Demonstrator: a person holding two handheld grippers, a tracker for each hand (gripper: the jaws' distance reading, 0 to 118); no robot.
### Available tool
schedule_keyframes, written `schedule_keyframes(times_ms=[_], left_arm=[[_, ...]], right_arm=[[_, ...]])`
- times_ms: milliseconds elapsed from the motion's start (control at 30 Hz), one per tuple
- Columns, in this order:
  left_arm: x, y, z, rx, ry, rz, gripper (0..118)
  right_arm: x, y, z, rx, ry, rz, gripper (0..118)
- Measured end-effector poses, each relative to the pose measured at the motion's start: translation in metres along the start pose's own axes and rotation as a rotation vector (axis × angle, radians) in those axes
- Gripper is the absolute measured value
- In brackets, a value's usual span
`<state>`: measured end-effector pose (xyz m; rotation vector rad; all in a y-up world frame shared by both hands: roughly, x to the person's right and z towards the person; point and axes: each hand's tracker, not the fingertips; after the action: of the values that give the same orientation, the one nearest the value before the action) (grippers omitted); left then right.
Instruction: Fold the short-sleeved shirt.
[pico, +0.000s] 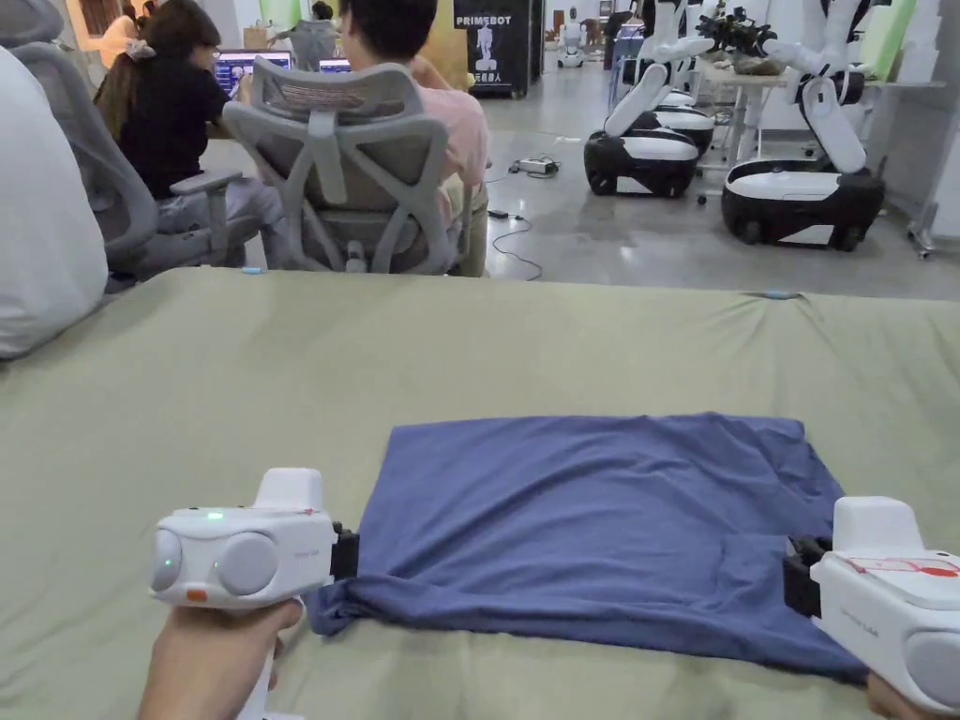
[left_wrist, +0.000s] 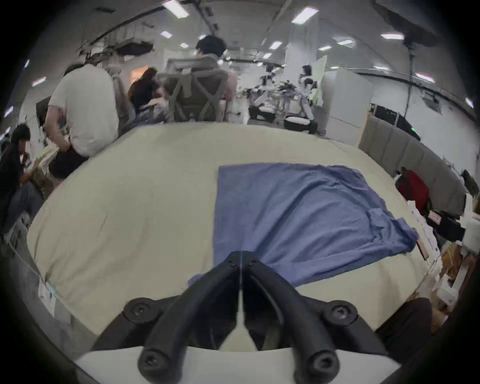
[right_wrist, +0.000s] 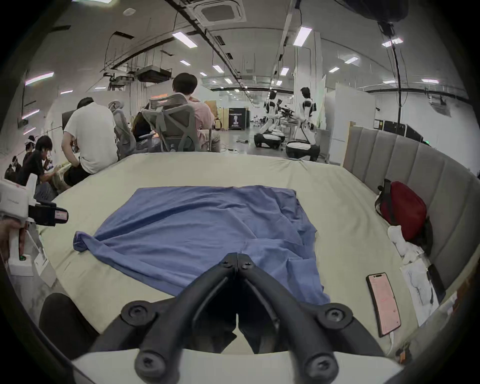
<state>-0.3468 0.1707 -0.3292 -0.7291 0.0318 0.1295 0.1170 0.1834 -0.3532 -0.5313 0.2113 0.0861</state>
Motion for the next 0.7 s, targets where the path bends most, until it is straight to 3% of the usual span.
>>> schedule_keyframes(times_ms=[33,67,100,167,267,300,333,367,400,467,700], left_arm=[[-0.007,-0.003,-0.006,-0.022,0.000,0.005,45],[-0.004,-0.007,-0.007,-0.042,0.001,0.004,93],[-0.006,-0.012,-0.015,-0.068,0.010,0.003,118],[-0.010,-0.019,-0.027,-0.063,0.002,-0.009,109],[-0.006,-0.027,-0.056,-0.160,0.016,-0.022,109],[-0.005,-0.030,-0.064,-0.183,0.019,-0.028,103],[-0.005,-0.030,-0.072,-0.214,0.029,-0.031,83],[-0.005,-0.030,-0.074,-0.204,0.034,-0.023,49],[-0.003,-0.030,-0.073,-0.190,0.058,-0.026,39],[0.002,-0.026,-0.065,-0.143,0.054,-0.037,1],[0.025,-0.013,-0.033,-0.049,0.046,-0.078,1]], right_arm=[[0.000,-0.002,-0.004,-0.008,0.001,0.001,0],[0.001,-0.003,-0.007,-0.016,0.000,0.003,0],[0.001,-0.005,-0.011,-0.025,-0.003,0.004,0],[0.005,-0.008,-0.017,-0.038,-0.005,0.006,0],[0.012,-0.013,-0.024,-0.061,-0.013,0.000,0],[0.015,-0.015,-0.025,-0.067,-0.017,-0.001,0],[0.019,-0.017,-0.026,-0.073,-0.025,-0.002,0],[0.023,-0.019,-0.026,-0.081,-0.033,-0.002,0],[0.028,-0.020,-0.025,-0.087,-0.040,-0.003,0],[0.040,-0.023,-0.022,-0.094,-0.059,-0.005,0],[0.092,-0.036,-0.012,-0.118,-0.150,-0.043,0]])
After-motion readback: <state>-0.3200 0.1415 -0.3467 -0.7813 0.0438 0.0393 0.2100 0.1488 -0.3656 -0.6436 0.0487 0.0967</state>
